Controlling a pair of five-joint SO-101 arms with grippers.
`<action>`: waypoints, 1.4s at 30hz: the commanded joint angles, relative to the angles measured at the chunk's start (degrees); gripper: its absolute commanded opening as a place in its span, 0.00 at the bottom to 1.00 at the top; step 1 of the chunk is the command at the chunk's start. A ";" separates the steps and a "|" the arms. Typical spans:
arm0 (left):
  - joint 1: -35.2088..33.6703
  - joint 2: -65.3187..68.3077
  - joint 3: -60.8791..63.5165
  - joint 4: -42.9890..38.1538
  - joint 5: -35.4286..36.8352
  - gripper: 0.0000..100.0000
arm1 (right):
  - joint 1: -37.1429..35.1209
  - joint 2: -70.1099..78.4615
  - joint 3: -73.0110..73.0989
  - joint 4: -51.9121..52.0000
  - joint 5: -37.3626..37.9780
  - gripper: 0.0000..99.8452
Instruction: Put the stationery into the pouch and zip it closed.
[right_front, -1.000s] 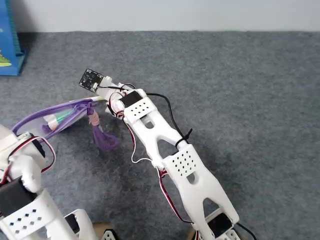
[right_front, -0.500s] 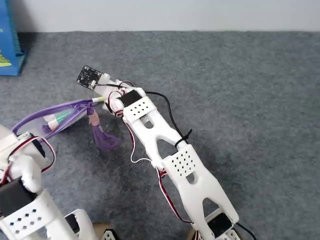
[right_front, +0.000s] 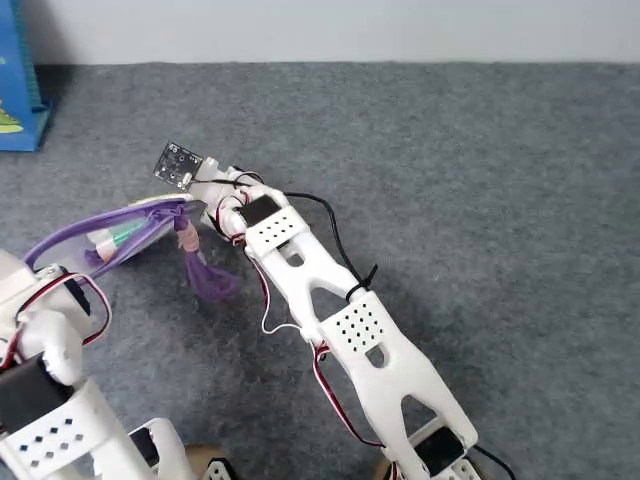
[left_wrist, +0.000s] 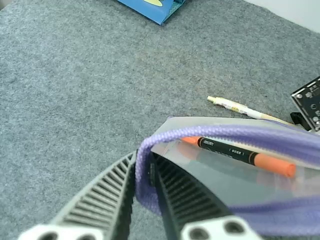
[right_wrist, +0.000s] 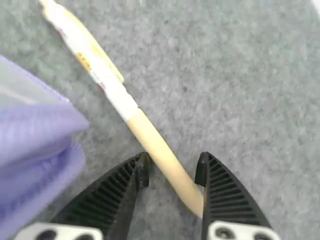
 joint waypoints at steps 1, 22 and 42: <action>-0.35 -0.09 0.04 0.35 -0.53 0.01 | -0.22 0.48 -2.29 -1.80 0.44 0.18; -0.26 -0.09 0.13 0.09 -0.53 0.01 | -2.51 -3.03 -28.57 51.38 0.09 0.18; -0.26 -0.09 0.22 0.09 -0.53 0.01 | -0.48 10.95 -29.71 21.49 0.18 0.18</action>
